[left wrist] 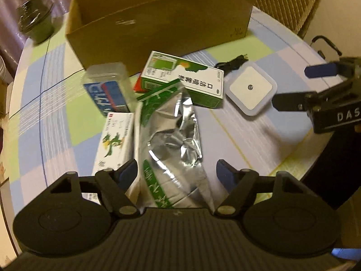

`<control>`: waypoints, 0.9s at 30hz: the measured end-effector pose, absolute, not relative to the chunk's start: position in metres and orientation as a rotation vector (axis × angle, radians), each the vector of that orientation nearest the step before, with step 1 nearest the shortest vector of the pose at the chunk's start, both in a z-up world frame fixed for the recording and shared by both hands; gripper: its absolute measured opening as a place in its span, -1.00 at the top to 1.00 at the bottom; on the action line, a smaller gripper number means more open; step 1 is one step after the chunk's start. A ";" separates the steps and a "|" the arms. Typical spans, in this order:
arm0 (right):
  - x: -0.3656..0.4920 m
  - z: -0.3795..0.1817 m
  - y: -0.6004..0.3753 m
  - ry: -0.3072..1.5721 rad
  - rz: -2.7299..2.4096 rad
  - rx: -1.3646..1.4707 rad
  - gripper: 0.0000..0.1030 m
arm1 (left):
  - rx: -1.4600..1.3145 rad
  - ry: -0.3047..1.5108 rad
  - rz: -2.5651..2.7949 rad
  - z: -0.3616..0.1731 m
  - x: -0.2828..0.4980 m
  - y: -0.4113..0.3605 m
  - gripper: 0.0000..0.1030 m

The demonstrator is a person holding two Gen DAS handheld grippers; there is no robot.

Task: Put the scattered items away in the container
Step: 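Grasp silver foil pouch with left tool while right tool approaches white night light, then close right tool on white square night light while left tool lifts pouch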

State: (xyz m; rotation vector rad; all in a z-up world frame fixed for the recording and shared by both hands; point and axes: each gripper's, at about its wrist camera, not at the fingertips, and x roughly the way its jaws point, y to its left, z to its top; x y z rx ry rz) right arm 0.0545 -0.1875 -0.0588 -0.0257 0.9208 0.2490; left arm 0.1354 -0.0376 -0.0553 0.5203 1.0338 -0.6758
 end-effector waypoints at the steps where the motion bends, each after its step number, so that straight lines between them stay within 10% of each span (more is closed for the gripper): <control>1: 0.056 -0.060 -0.189 0.924 0.248 -0.020 -1.00 | 0.533 1.034 -0.667 -0.059 0.135 -0.041 -0.43; 27: 0.078 -0.071 -0.192 0.946 0.300 -0.008 -1.00 | 0.561 1.054 -0.614 -0.078 0.137 -0.070 -0.30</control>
